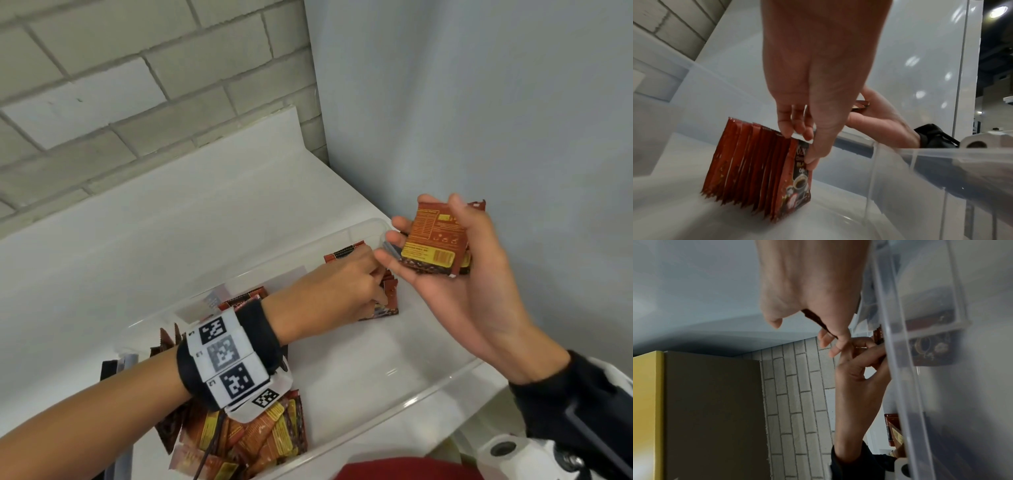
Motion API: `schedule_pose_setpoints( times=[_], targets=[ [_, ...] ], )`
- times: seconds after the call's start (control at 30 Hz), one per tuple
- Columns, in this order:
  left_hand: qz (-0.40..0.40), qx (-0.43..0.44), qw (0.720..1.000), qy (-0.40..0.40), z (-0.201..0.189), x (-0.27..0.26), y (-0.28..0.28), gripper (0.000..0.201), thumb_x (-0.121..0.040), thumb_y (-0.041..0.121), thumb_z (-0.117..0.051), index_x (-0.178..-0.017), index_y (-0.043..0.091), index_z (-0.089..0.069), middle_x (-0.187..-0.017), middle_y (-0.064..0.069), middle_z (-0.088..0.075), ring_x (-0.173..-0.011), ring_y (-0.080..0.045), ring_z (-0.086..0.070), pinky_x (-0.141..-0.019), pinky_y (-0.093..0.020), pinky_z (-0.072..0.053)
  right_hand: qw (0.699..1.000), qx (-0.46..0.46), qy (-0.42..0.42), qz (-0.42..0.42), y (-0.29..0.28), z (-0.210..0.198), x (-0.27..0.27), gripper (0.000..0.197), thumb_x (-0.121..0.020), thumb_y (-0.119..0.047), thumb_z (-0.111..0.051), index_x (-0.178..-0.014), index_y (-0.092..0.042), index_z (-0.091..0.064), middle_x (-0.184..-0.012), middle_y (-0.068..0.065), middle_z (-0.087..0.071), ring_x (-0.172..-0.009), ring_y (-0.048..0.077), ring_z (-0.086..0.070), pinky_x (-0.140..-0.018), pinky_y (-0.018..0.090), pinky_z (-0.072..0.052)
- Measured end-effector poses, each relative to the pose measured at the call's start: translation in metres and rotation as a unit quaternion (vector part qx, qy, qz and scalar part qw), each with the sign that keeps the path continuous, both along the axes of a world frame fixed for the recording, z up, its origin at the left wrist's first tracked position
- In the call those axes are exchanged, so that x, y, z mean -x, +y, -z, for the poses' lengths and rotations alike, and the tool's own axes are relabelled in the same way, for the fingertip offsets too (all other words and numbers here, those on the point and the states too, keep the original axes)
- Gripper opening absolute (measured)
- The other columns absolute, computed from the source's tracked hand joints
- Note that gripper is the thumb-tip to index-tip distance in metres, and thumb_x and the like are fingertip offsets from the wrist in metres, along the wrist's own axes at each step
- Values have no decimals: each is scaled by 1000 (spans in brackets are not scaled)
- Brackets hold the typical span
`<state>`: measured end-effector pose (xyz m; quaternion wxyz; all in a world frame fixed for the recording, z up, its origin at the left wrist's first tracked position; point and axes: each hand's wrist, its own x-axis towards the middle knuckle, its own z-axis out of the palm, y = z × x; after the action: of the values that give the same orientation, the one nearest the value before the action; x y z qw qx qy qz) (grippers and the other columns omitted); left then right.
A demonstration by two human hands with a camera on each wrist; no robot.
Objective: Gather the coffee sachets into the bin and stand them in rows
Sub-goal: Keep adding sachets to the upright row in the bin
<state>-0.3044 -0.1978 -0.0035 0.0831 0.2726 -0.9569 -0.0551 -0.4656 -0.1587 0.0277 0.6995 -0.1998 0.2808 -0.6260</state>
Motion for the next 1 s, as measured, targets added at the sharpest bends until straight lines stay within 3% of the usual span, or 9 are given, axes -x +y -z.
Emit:
schedule_pose_setpoints(
  times=[0.07,0.17,0.27,0.33,0.4,0.53,0.67,0.83,1.0],
  targets=[
    [7,-24,1000,0,2,0,-1,15,-75,10,-60,-75,8,-74,-86,-5,-50,-91,-17,-39,-72,-14,-30,1000,-3,-25,-17,1,-1,1,41,-82,-29,-54,-117,-9,-56,-109,20,-68,-102,29,-68,-84,45,-56],
    [-10,-102,995,2,-7,-6,-4,18,-84,16,-59,-90,11,-76,-101,-9,-55,-103,-24,-46,-85,-26,-40,998,2,-32,-46,1,-2,2,35,-93,-13,-37,-125,-7,-51,-116,23,-66,-108,33,-66,-91,49,-52],
    [-47,-158,985,54,-25,-16,-10,24,-83,15,-59,-99,15,-77,-102,-11,-58,-93,-10,-51,-82,-12,-35,997,11,-31,-68,1,0,2,36,-95,-5,-29,-124,-4,-49,-121,22,-64,-113,34,-63,-95,51,-48],
    [-79,-180,977,80,-35,-23,-14,26,-83,14,-56,-97,16,-77,-97,-6,-60,-82,-1,-52,-78,-7,-36,997,9,-22,-75,0,1,1,35,-95,-4,-30,-124,-2,-50,-122,21,-64,-114,34,-62,-97,51,-47],
    [-117,-175,970,118,-41,-29,-15,26,-85,12,-53,-97,16,-76,-95,-3,-62,-80,-5,-57,-76,-10,-41,997,7,-11,-77,0,2,1,33,-96,-4,-32,-123,0,-50,-121,22,-64,-113,34,-63,-96,53,-48],
    [-203,-204,934,213,-47,-31,-15,17,-98,19,-53,-109,17,-66,-97,4,-66,-87,-3,-60,-73,-13,-46,996,15,15,-84,0,1,1,28,-98,-5,-37,-122,0,-52,-120,20,-65,-111,34,-64,-91,52,-51],
    [-188,-254,913,257,-50,-27,-12,32,-92,37,-57,-122,23,-59,-109,6,-67,-102,-7,-62,-80,-21,-51,994,21,62,-90,0,1,-1,26,-97,-8,-45,-119,-3,-58,-115,15,-69,-109,29,-66,-88,51,-53],
    [-177,-271,897,301,-50,-23,-7,28,-88,36,-62,-114,27,-62,-111,5,-60,-101,-6,-60,-84,-28,-53,989,14,107,-96,-1,4,-1,28,-94,-11,-51,-120,-3,-61,-117,14,-68,-109,28,-65,-88,48,-55],
    [-180,-296,871,349,-50,-22,-6,18,-87,19,-69,-101,10,-65,-101,4,-63,-94,-10,-61,-80,-26,-53,983,17,148,-111,-2,9,-2,34,-88,-17,-58,-119,-5,-62,-116,13,-68,-109,24,-65,-91,43,-54]
  ],
)
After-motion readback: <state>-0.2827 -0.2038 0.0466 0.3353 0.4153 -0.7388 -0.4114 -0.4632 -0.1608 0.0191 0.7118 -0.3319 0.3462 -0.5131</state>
